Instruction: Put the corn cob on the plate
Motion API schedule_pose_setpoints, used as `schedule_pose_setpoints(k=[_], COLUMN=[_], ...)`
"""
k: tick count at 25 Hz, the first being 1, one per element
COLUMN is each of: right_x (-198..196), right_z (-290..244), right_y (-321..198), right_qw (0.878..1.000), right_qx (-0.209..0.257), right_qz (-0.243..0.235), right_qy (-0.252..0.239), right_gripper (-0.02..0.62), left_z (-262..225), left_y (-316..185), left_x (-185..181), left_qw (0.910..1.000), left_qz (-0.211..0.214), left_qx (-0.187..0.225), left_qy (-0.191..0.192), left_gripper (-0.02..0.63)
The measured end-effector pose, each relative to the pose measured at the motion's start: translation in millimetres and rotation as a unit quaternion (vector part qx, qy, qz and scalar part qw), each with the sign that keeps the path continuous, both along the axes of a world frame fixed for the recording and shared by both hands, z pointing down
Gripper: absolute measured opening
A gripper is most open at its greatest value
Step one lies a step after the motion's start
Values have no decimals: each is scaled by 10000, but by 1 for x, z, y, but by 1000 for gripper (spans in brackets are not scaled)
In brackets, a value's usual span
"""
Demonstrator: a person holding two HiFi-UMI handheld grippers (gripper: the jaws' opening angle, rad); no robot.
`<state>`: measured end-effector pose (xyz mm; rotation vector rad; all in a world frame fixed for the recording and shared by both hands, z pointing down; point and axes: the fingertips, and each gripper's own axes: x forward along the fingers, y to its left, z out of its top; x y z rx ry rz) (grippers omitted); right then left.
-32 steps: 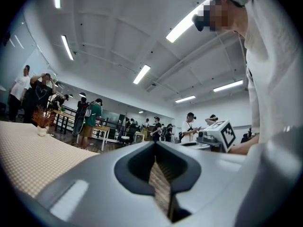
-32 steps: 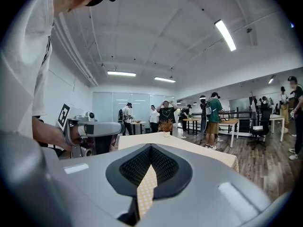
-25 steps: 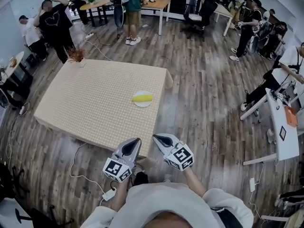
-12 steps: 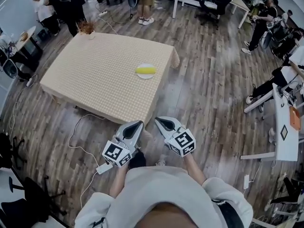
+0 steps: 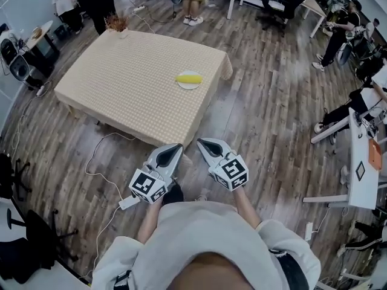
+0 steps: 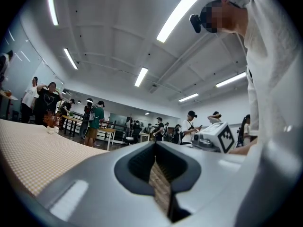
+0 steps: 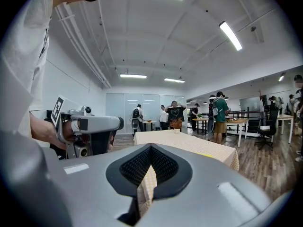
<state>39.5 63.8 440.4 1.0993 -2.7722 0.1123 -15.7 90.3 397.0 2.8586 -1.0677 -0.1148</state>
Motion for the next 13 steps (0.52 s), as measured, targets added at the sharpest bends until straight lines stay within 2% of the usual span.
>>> schedule_pose_setpoints(k=[13], right_x=[12], right_z=[2], right_y=[0], right_qw=[10000], right_qx=[0], right_qz=[95], right_qy=[7], right_gripper=[-3], left_z=[-1], left_y=[2], left_x=[19], left_qw=[9998], left_qz=[203], left_qx=[7], left_qy=[-32], left_gripper=[8])
